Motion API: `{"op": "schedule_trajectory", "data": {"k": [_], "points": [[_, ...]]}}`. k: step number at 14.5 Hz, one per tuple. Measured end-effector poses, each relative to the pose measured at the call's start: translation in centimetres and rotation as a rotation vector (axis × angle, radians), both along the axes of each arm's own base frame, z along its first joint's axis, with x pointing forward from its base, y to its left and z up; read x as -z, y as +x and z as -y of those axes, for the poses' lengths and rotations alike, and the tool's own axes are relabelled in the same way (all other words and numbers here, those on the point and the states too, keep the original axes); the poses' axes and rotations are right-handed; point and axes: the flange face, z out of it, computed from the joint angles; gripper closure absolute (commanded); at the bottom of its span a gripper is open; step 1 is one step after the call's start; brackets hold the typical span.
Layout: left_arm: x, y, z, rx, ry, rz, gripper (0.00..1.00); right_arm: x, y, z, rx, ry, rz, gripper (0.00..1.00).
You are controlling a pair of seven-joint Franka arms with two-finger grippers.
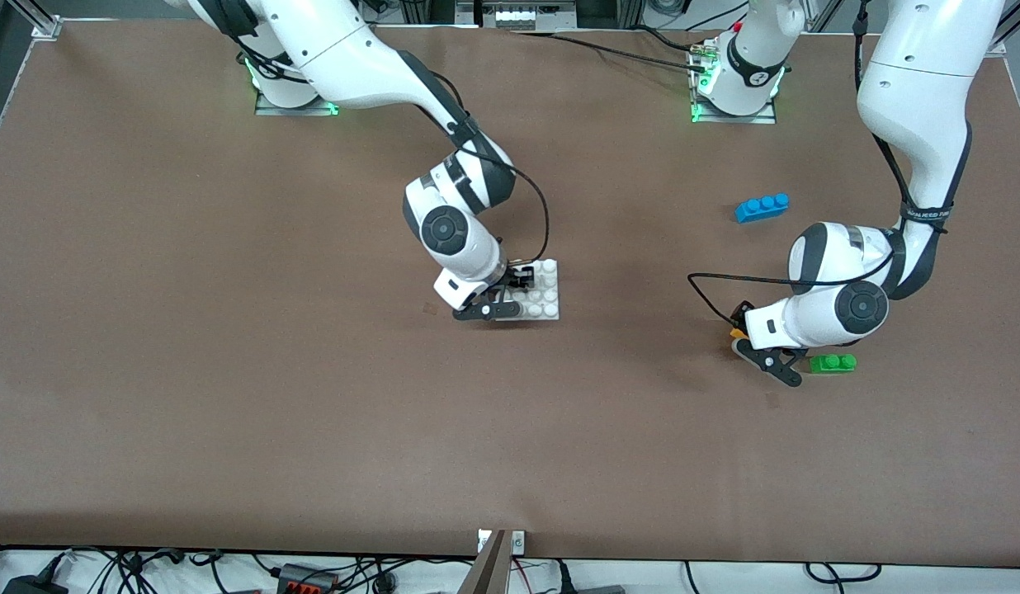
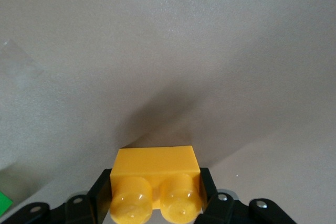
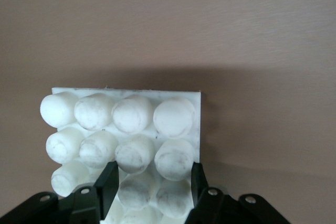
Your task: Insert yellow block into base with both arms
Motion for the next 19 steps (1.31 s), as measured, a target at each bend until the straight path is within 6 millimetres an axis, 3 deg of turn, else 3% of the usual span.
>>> {"op": "schedule_trajectory", "data": {"k": [4,6,7,9,12,14,17,19], "points": [[0.0,0.0,0.0,0.0,0.0,0.0,0.41,0.2,0.0,-0.2,0.004,0.007,0.003,0.08],[0.0,-0.2,0.1,0.002,0.002,-0.015,0.45,-0.7,0.6,-0.2,0.007,0.012,0.014,0.0],[-0.1,-0.2,0.3,0.005,0.002,-0.024,0.46,-2.1,1.1,0.1,0.006,0.005,0.009,0.0],[-1.0,-0.3,1.0,0.015,0.004,-0.043,0.48,-7.1,3.2,2.3,0.015,-0.026,-0.005,0.0],[-3.8,-0.5,2.6,0.034,0.004,-0.064,0.49,-16.0,6.3,9.2,0.02,-0.091,-0.025,0.0],[-5.7,-1.0,4.6,0.001,-0.029,-0.1,0.5,-20.3,7.7,14.8,0.027,-0.149,-0.052,0.0],[-7.6,-2.0,9.5,-0.091,-0.052,-0.13,0.5,-24.5,8.5,22.5,-0.011,-0.305,-0.077,0.0],[-8.5,-3.2,14.6,-0.16,-0.05,-0.135,0.5,-26.8,8.5,26.9,-0.047,-0.382,-0.104,0.0]]}}
